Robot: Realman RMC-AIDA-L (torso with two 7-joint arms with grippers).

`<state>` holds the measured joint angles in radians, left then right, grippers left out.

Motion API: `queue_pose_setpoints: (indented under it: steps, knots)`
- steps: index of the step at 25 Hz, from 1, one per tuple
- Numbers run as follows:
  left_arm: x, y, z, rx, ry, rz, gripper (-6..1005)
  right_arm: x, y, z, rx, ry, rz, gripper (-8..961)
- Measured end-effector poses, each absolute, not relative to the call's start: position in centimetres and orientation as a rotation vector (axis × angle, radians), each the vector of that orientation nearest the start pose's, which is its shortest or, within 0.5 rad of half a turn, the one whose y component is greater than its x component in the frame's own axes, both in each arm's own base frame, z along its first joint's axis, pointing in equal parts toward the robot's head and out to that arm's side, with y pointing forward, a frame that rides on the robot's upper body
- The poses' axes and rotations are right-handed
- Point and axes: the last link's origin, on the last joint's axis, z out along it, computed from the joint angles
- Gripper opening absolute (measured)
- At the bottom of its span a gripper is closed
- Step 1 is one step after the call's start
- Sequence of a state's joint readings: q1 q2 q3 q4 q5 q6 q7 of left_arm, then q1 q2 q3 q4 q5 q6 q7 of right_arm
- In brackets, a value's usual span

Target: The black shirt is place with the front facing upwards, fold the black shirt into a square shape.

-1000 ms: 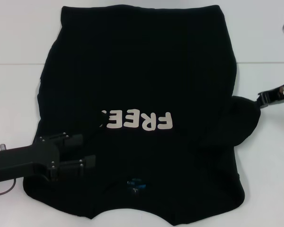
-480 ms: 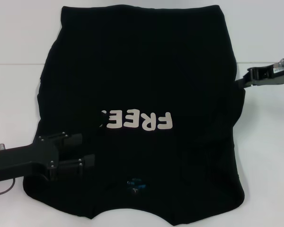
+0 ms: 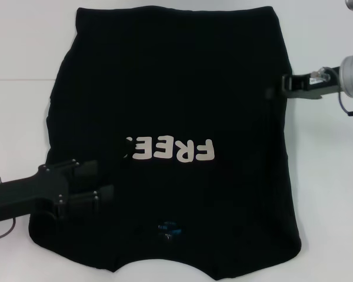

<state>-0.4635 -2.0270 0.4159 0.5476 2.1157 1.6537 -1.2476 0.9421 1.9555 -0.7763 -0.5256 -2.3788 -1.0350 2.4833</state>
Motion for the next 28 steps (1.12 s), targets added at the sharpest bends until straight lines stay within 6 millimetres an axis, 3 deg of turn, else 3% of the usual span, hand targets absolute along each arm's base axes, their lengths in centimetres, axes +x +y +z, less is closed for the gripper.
queue_pose_setpoints:
  steps: [3,7,13,17,21,25,28]
  knots:
    - [-31.1,29.9,2.8,-2.558,-0.706,-0.794,801,20.4,46.9,1.7,-2.181,1.469,0.403,65]
    - [-31.4,29.9,3.1,-2.5,-0.732,-0.831,803,20.6,46.5,1.4,-2.176,1.462,0.526,149]
    - [-31.9,29.9,4.0,-2.383,-0.85,-0.934,804,22.6,45.1,2.4,-2.163,1.436,0.684,275]
    - [-32.6,30.2,5.8,-2.284,-1.081,-0.999,805,24.0,42.2,3.3,-2.334,1.204,0.765,441]
    - [-33.4,30.4,7.8,-2.235,-1.32,-0.995,806,25.5,38.8,3.4,-2.527,0.894,0.727,615]
    - [-34.6,30.0,9.4,-2.218,-1.557,-0.837,804,27.1,36.0,2.6,-2.608,0.666,0.695,771]
    - [-35.3,29.8,10.1,-2.206,-1.714,-0.626,802,27.9,34.5,1.3,-2.616,0.556,0.678,810]
